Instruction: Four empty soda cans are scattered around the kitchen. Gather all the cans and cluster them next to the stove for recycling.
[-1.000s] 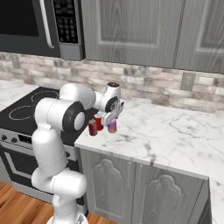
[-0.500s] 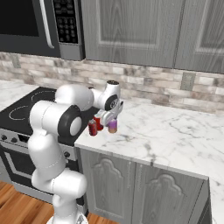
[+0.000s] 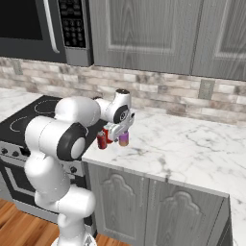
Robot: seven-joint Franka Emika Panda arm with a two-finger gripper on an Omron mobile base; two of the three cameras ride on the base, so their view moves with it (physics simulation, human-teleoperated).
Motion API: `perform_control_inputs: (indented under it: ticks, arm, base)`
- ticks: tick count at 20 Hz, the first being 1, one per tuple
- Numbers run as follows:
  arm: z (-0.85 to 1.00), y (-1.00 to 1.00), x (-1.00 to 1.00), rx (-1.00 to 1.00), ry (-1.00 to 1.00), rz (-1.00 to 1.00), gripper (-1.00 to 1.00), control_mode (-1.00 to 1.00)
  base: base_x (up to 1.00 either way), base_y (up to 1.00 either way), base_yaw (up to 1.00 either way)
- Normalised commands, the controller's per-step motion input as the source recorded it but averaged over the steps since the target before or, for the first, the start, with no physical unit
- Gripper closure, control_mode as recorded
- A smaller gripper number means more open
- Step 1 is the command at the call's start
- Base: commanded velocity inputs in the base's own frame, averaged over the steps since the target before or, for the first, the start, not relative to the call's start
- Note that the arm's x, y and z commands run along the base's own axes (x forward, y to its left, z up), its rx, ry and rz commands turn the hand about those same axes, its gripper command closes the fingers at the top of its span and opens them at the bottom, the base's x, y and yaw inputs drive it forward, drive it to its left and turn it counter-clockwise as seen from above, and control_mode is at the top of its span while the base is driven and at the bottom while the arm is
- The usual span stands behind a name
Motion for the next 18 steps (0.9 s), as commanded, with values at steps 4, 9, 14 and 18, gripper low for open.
perform_control_inputs:
  ticks: [4,9,14,18]
  arm:
    - [0.18,-0.01,-0.38,0.00,0.00,0.00,-1.00,-1.00]
    - [0.14,0.00,-0.49,0.00,0.00,-0.01,-1.00,-1.00]
    - [0.13,0.00,-0.46,0.00,0.00,-0.02,-1.00,-1.00]
    - [0.15,0.08,-0.38,0.00,0.00,-0.04,-1.00,-1.00]
  base:
    - [0.00,0.00,0.00]
    - [0.00,0.00,0.00]
    - [0.00,0.00,0.00]
    - [0.00,0.00,0.00]
